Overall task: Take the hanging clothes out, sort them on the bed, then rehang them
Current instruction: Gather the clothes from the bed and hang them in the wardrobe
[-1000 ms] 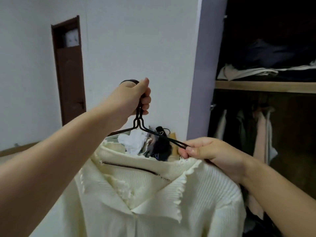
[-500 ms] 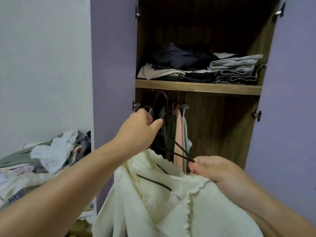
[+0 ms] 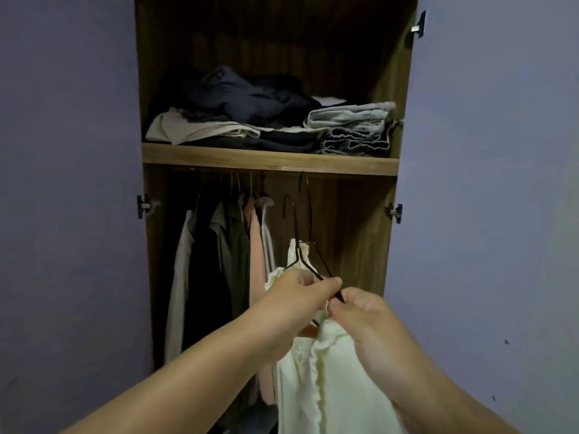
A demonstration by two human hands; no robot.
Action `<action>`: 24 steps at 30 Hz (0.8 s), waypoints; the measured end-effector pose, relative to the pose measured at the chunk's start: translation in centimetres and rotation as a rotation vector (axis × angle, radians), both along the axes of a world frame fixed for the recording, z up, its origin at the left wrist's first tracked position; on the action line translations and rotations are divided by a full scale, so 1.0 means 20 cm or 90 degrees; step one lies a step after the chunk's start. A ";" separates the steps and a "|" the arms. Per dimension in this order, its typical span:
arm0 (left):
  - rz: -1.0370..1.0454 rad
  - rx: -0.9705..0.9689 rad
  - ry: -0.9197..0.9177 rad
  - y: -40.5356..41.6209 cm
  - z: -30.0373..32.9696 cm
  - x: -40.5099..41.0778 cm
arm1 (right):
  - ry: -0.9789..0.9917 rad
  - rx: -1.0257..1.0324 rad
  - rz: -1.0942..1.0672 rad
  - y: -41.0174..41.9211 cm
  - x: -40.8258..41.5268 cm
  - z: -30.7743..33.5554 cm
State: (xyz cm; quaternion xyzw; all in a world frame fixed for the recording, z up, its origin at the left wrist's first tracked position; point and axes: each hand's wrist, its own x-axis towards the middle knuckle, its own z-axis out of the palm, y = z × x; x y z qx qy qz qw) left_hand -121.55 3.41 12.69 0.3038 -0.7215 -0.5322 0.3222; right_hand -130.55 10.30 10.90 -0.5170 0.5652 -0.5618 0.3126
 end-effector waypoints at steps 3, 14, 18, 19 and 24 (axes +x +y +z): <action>-0.089 0.081 0.092 -0.19 0.02 -0.05 | -0.009 -0.015 -0.024 -0.18 -0.01 0.03; -0.015 0.072 0.172 -0.90 0.03 -0.27 | -0.131 -0.018 -0.162 -0.83 -0.27 0.04; 0.039 0.067 0.149 -1.18 0.00 -0.37 | -0.070 -0.014 -0.190 -1.06 -0.44 0.00; 0.049 0.069 0.147 -1.25 0.00 -0.41 | -0.059 -0.010 -0.191 -1.12 -0.49 -0.01; 0.115 0.053 0.138 -1.61 0.00 -0.62 | -0.009 -0.008 -0.179 -1.48 -0.75 -0.03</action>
